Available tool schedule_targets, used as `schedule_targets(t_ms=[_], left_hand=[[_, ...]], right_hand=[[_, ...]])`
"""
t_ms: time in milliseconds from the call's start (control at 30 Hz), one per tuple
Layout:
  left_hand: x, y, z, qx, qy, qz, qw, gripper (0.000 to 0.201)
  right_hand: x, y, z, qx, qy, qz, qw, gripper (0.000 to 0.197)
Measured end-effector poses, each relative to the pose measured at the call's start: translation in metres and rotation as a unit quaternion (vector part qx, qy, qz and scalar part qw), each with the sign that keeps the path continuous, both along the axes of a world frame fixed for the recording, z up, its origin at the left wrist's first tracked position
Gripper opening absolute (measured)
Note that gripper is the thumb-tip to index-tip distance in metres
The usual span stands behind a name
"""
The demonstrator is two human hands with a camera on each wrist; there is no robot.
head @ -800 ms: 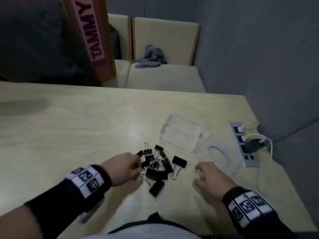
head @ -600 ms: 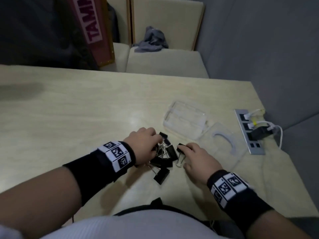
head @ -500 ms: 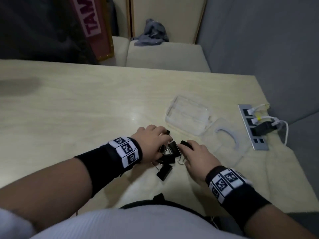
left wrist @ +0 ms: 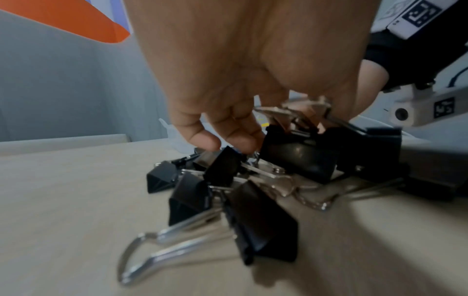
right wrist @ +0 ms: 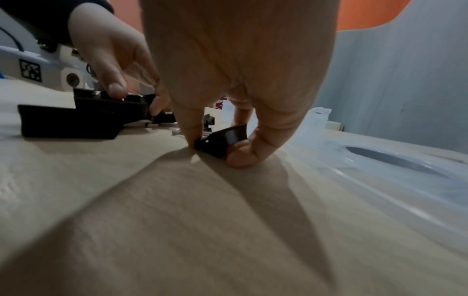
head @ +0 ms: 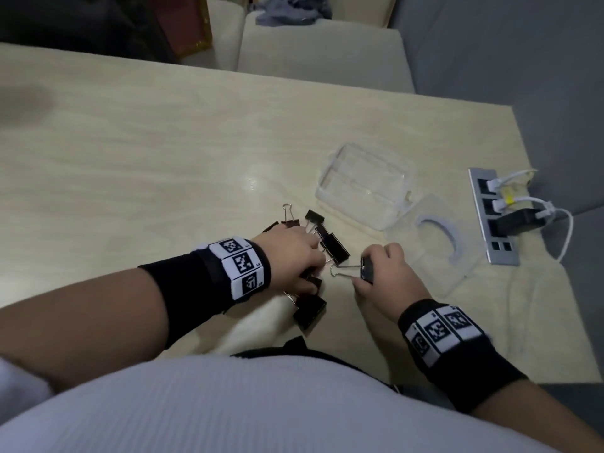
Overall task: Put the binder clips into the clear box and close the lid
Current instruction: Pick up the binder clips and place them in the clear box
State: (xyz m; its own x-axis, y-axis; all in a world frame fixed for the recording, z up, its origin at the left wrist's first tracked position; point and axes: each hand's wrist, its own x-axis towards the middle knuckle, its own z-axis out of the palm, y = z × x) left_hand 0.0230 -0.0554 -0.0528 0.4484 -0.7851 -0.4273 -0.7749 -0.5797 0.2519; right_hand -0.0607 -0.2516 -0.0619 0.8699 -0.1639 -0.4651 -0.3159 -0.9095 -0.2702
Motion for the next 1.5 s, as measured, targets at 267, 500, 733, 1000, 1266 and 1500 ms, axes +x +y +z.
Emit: schedule_targets(t_ms=[267, 500, 733, 1000, 1266, 1500], left_hand=[[-0.003, 0.013, 0.004, 0.017, -0.003, -0.059, 0.998, 0.067], [-0.011, 0.006, -0.002, 0.016, -0.021, -0.047, 0.999, 0.065], [0.004, 0.017, 0.006, -0.072, 0.001, 0.061, 0.996, 0.073], [0.023, 0.017, 0.02, -0.17, 0.056, 0.183, 0.967, 0.063], [0.04, -0.01, 0.025, -0.213, -0.036, 0.148, 0.965, 0.069], [0.052, -0.044, 0.021, -0.137, -0.049, 0.155, 0.977, 0.064]], right_hand=[[0.012, -0.009, 0.026, 0.058, -0.094, -0.03, 0.993, 0.034], [0.051, -0.016, 0.035, 0.089, -0.194, -0.156, 0.965, 0.046], [0.037, -0.011, 0.022, 0.022, -0.151, -0.067, 0.986, 0.046], [0.007, -0.001, 0.011, -0.001, -0.127, 0.0, 0.992, 0.051], [-0.01, 0.015, 0.02, -0.038, -0.179, -0.018, 0.983, 0.048], [-0.005, 0.035, 0.0, -0.045, -0.097, 0.223, 0.969, 0.054]])
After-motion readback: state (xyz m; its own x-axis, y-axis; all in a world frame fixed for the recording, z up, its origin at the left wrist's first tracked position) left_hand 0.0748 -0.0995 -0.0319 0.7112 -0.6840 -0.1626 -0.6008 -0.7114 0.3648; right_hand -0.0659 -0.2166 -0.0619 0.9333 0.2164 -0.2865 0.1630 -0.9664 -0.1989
